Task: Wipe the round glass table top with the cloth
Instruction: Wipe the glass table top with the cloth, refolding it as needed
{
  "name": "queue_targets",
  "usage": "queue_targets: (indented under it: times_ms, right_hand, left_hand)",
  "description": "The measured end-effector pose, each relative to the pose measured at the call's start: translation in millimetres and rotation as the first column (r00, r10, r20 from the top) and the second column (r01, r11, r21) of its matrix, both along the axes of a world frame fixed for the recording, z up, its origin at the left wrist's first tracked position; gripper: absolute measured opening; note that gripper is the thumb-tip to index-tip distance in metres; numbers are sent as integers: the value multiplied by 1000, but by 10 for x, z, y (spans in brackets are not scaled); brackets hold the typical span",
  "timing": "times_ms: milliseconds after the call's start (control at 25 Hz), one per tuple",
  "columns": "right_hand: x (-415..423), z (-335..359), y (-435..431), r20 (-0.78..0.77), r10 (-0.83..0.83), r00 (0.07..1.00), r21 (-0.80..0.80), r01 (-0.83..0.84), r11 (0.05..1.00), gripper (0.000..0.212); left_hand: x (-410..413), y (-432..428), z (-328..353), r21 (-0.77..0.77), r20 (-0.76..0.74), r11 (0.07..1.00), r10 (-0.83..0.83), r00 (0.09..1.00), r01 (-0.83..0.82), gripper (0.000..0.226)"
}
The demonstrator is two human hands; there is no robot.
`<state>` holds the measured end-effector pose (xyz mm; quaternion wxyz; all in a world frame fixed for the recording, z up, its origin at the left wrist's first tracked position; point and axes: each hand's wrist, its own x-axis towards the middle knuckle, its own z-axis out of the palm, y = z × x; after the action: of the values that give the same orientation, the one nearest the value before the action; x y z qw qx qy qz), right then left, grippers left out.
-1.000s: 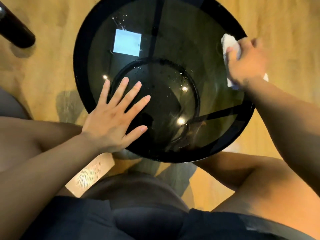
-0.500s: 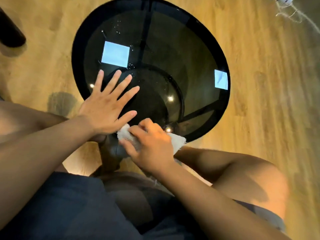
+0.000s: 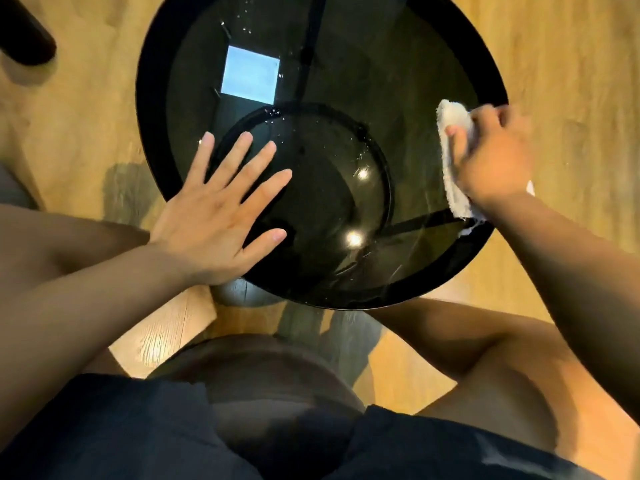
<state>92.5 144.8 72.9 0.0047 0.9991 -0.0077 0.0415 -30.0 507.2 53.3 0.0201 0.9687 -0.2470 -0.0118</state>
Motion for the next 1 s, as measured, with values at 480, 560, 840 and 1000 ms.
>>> queue_targets:
  times_ms: [480, 560, 840, 1000]
  right_hand:
    - [404, 53, -104, -16, -214, 977, 191, 214, 958, 56]
    - [29, 61, 54, -32, -172, 985, 196, 175, 965, 49]
    - [-1415, 131, 601, -122, -64, 990, 206, 89, 975, 41]
    - [-1466, 168, 1075, -118, -265, 957, 240, 287, 927, 35]
  left_hand:
    - [15, 7, 14, -44, 4, 999, 6, 1000, -6, 72]
    - [15, 6, 21, -43, 17, 999, 9, 1000, -8, 72]
    - [1, -19, -4, -71, 55, 997, 45, 997, -41, 72]
    - [24, 21, -9, -110, 51, 991, 76, 996, -70, 75]
